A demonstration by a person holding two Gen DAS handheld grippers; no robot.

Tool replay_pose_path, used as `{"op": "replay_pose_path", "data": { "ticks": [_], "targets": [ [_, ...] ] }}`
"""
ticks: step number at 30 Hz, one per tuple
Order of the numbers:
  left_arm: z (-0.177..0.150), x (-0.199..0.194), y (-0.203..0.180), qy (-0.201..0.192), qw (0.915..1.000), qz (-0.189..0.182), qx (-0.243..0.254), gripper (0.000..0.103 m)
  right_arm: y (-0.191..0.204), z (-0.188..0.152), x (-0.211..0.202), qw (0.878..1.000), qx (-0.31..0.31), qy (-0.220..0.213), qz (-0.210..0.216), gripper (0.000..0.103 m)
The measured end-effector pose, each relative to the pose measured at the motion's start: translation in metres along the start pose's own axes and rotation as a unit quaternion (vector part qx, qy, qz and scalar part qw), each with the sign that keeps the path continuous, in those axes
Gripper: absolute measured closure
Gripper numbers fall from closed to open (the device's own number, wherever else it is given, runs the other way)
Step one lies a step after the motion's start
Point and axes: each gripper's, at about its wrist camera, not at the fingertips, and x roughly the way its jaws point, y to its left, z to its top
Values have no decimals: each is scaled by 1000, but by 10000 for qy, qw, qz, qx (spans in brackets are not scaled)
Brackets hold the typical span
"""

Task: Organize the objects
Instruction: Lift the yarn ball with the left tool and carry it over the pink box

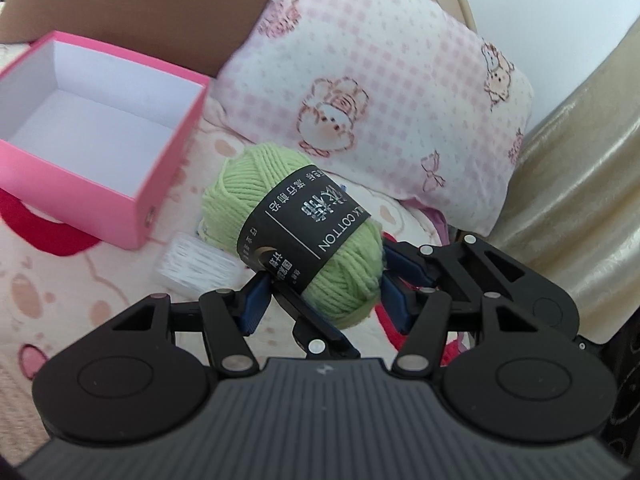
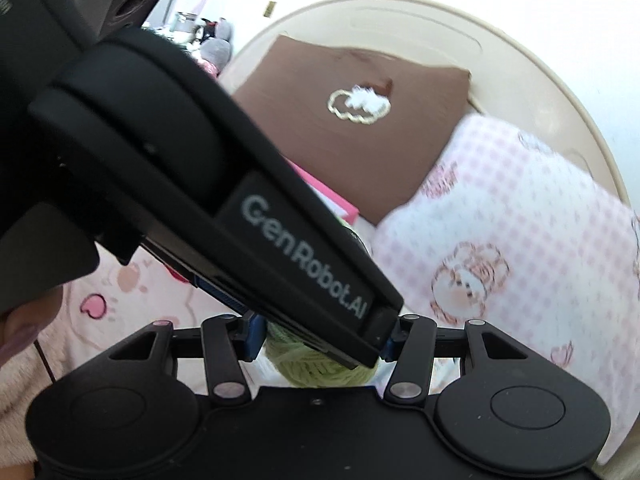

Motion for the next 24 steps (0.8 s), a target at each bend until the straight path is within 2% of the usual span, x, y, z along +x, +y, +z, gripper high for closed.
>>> {"op": "replay_pose_path", "data": {
  "ticks": [11, 14, 20, 24],
  "targets": [
    [29, -45, 28, -426, 9990, 22, -134, 45, 27, 35, -4, 9984, -289, -471, 71, 46],
    [41, -52, 38, -522, 9980, 59, -355, 45, 32, 44, 2, 9976, -392, -565, 125, 46],
    [63, -53, 63, -607, 9962, 212, -582, 45, 38, 63, 24, 9974, -299, -566, 341, 46],
    [84, -38, 85, -528, 9947, 417, -775, 45, 40, 72, 54, 9970, -223, -499, 548, 47]
  ]
}}
